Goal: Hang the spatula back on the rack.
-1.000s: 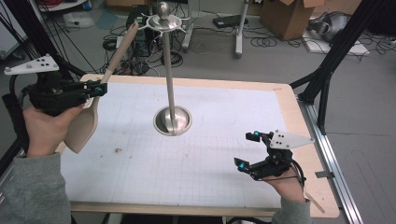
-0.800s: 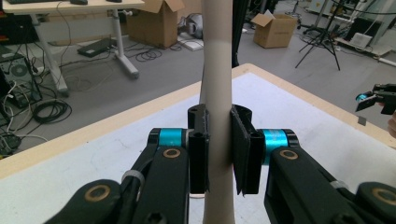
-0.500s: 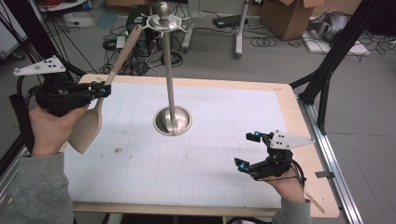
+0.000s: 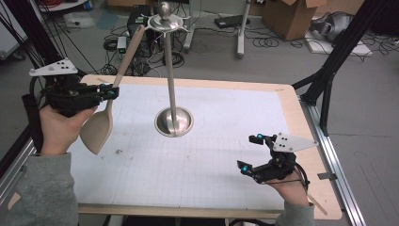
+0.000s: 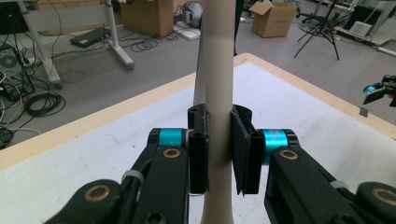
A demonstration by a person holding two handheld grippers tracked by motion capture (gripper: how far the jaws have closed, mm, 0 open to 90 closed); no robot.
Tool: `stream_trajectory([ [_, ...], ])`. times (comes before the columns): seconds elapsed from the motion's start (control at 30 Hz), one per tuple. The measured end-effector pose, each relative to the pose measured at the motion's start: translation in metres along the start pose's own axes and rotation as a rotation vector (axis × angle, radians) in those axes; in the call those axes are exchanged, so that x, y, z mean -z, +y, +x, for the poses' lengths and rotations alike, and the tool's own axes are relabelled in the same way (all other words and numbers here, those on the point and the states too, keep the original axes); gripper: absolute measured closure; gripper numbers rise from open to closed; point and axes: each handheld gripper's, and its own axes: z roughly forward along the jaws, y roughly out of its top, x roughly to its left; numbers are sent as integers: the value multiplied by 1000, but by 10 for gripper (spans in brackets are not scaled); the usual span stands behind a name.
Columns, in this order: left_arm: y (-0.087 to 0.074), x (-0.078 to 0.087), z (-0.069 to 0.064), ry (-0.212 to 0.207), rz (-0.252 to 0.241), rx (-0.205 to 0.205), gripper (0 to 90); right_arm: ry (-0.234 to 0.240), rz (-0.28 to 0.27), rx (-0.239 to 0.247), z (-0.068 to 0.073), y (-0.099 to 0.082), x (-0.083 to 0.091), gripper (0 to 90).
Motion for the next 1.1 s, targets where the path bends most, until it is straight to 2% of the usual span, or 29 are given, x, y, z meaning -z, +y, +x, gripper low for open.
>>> stream_trajectory([
  [0.2, -2, -9, 0, 1, 6, 2, 779, -4, 7, -3, 2, -1, 3, 53],
  [0.43, -3, -19, 0, 2, 26, -3, 779, -3, -14, 11, 7, 1, 10, 53],
  [0.83, -5, -36, 3, 5, 43, -7, 778, -16, -13, -3, 9, -2, 17, 53],
  [1.1, -1, -43, 1, 10, 66, -25, 778, -11, -23, -1, 10, -3, 21, 53],
])
